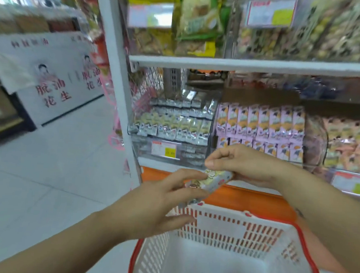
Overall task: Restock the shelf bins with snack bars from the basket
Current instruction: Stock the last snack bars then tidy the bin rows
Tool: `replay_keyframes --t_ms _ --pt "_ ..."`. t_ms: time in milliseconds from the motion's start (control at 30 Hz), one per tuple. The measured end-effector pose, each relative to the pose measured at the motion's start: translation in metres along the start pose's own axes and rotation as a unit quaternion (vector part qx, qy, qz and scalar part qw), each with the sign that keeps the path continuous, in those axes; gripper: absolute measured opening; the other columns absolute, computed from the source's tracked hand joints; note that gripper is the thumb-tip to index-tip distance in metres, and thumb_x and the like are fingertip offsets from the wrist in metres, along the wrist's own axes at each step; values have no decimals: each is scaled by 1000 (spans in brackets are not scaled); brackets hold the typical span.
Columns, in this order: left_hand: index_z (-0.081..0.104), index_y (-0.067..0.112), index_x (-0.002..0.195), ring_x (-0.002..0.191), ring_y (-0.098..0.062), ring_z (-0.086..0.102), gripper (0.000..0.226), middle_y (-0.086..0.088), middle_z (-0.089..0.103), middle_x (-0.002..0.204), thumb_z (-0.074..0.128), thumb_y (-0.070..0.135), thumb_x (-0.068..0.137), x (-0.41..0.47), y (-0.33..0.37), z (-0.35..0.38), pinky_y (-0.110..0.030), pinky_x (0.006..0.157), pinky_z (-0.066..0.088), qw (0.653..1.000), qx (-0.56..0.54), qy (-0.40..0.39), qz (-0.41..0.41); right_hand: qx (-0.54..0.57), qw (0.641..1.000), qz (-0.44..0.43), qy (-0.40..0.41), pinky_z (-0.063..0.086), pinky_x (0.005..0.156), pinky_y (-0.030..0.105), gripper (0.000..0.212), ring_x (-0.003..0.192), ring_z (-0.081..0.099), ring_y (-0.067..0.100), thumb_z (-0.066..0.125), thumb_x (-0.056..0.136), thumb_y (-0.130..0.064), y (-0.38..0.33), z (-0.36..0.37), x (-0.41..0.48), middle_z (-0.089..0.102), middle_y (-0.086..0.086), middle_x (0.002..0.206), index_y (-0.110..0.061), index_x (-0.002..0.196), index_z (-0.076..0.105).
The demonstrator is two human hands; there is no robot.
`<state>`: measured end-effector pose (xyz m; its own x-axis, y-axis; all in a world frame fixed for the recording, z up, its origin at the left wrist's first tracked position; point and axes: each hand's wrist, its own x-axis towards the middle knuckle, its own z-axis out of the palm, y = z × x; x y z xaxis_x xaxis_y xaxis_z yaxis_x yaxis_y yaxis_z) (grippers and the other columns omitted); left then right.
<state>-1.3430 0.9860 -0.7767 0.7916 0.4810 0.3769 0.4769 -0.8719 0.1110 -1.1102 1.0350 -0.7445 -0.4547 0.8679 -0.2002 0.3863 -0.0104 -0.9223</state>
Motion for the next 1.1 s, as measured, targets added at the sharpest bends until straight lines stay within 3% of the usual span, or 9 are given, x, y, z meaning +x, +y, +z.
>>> replay_keyframes --t_ms 133,200,300,467,533,667,800,933,1100 --pt "52 30 119 95 -8 59 32 9 44 130 49 31 88 17 -14 -11 -23 65 55 995 43 90 -26 121 992 -2 34 52 68 28 49 66 60 14 65 69 -43 -17 1 21 64 2 70 -5 101 64" --pt "52 31 118 92 -9 61 31 11 47 127 48 30 87 25 -28 -13 -28 64 56 988 52 130 -59 133 985 -25 109 53 82 36 47 72 65 14 60 78 -50 -18 -1 36 68 -2 75 -10 104 64" --pt "57 29 117 76 -10 62 31 9 54 121 52 26 87 40 -51 -10 -31 56 55 976 77 167 -116 -37 954 -59 291 45 99 38 36 106 59 18 47 97 -41 -14 -15 55 64 1 117 -16 117 63" --pt "64 16 120 68 -16 65 42 1 63 113 71 4 80 84 -90 -4 -35 51 55 967 105 166 -165 -165 928 -98 319 25 104 21 32 132 41 16 43 101 -21 17 -23 93 46 0 144 -19 129 59" --pt "62 15 123 67 -20 66 44 -1 63 114 71 6 81 104 -103 -2 -34 47 53 966 135 147 -163 -187 909 -125 350 27 106 23 28 129 44 14 48 98 -20 29 -26 104 50 -4 140 -22 120 65" --pt "45 21 139 90 -25 64 47 2 52 131 56 18 94 149 -133 8 -39 67 53 959 161 115 -203 -187 894 -165 372 46 94 27 23 105 56 6 54 95 -21 36 -37 110 60 -10 122 -24 111 70" --pt "44 20 139 109 -26 58 44 -1 50 134 52 18 95 192 -157 22 -41 81 50 955 169 105 -219 -166 894 -189 370 41 83 7 21 90 54 -4 57 93 -20 41 -40 113 60 -15 115 -25 109 70" --pt "38 18 137 100 -32 61 42 -9 55 125 50 17 96 217 -182 37 -38 68 43 934 255 4 -250 -164 893 -198 370 33 76 -3 23 86 49 -14 55 94 -22 43 -39 115 53 -23 113 -27 112 68" --pt "46 16 128 92 -29 63 39 -7 61 111 55 7 91 231 -196 47 -33 59 39 914 334 -22 -227 -164 892 -200 371 33 77 -5 23 93 48 -16 56 93 -23 45 -39 118 48 -29 110 -28 112 68"
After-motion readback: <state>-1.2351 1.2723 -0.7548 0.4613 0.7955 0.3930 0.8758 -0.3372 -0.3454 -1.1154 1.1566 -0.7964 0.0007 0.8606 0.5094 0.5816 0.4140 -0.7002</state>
